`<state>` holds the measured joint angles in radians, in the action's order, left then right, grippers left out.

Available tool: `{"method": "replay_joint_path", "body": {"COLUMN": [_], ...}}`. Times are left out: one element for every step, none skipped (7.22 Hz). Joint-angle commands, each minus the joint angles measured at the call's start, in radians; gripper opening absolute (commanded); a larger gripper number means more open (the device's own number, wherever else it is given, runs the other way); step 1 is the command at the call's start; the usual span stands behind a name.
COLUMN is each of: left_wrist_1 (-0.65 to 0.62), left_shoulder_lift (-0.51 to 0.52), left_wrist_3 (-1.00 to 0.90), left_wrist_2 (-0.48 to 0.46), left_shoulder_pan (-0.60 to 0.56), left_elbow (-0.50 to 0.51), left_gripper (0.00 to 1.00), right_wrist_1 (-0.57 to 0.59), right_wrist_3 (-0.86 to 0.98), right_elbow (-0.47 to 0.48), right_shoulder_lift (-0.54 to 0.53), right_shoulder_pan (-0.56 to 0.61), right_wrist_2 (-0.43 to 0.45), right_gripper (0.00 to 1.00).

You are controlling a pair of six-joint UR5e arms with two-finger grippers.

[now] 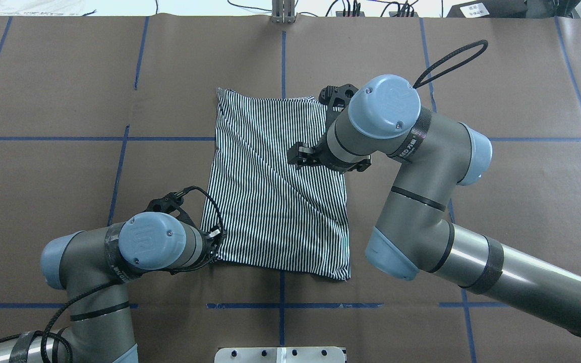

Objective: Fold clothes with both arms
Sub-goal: 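Slide the right gripper across the shirt toward the robot to smooth it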

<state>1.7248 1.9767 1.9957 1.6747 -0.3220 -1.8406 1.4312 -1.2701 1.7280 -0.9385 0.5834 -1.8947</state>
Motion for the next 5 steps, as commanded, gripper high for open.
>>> {"method": "replay_joint_path", "body": {"left_wrist_1": [-0.002, -0.046, -0.107, -0.172, -0.195], "left_shoulder_lift": [0.001, -0.001, -0.001, -0.001, -0.002], "left_wrist_3": [-0.002, -0.011, -0.023, -0.052, -0.058], "left_wrist_2": [-0.001, 0.000, 0.003, 0.005, 0.007], "left_shoulder_pan": [0.000, 0.001, 0.001, 0.004, 0.042], "left_elbow": [-0.031, -0.072, -0.141, -0.210, -0.247], "left_gripper": [0.03, 0.00, 0.00, 0.00, 0.00], "right_wrist_1": [0.000, 0.000, -0.003, -0.081, -0.180], "right_wrist_3": [0.000, -0.002, -0.026, -0.114, -0.182], "right_elbow": [-0.002, -0.001, -0.001, -0.002, -0.005], "right_shoulder_lift": [-0.003, -0.005, -0.006, -0.035, -0.060], "right_shoulder_pan": [-0.002, -0.002, -0.005, -0.032, -0.057], "right_wrist_2": [0.002, 0.002, 0.002, 0.003, 0.008], "right_gripper": [1.00, 1.00, 1.00, 1.00, 1.00]}}
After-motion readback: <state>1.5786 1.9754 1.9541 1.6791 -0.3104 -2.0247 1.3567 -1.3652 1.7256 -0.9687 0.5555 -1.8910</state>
